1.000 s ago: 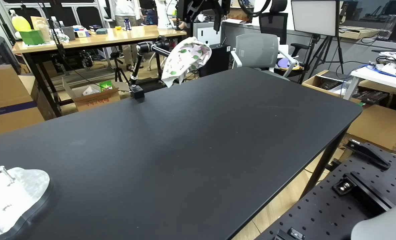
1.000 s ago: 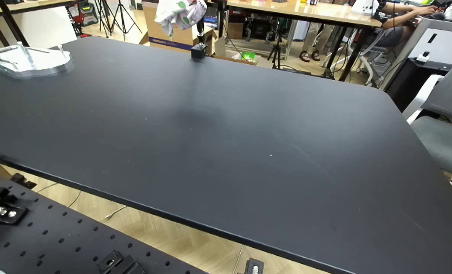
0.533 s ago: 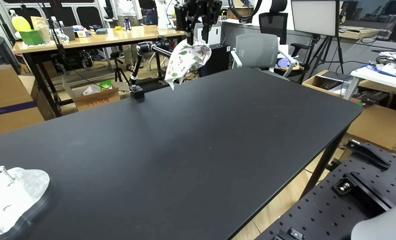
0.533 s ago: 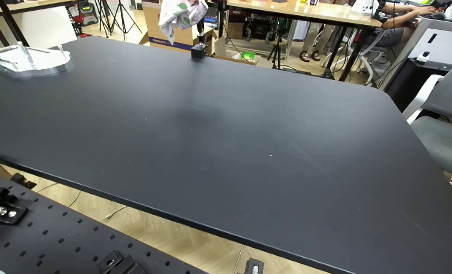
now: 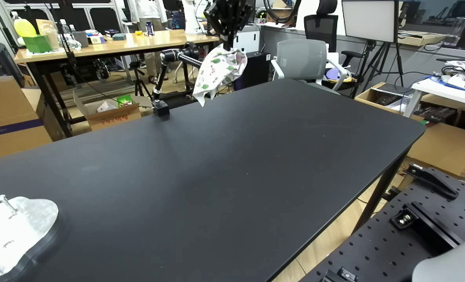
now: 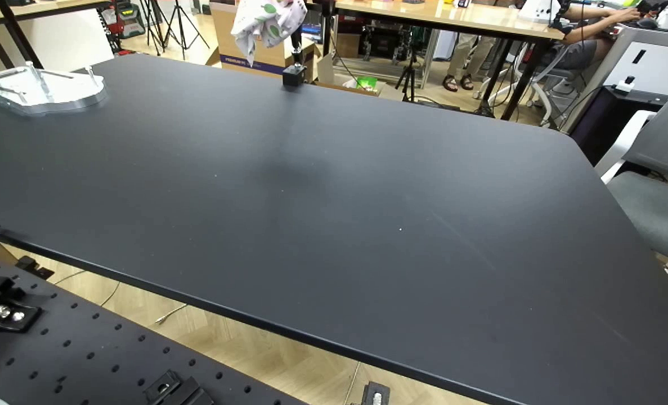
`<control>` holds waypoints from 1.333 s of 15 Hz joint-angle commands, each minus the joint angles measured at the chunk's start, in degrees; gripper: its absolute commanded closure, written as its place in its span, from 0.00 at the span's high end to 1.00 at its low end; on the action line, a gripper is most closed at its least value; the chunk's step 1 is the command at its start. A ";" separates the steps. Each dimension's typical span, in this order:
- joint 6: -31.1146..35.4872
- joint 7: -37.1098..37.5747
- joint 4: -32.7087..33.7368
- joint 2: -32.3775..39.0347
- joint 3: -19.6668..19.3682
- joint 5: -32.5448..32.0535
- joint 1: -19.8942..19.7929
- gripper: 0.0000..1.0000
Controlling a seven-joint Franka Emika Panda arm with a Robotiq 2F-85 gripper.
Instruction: Take the cloth off the black stand and put it on the table
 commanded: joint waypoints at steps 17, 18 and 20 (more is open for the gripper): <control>8.13 2.93 -19.62 -12.75 1.16 4.52 2.56 0.00; 13.12 5.51 -21.41 -11.99 1.44 3.73 2.20 0.00; 22.38 12.08 -24.67 -10.18 2.49 -0.34 0.16 0.00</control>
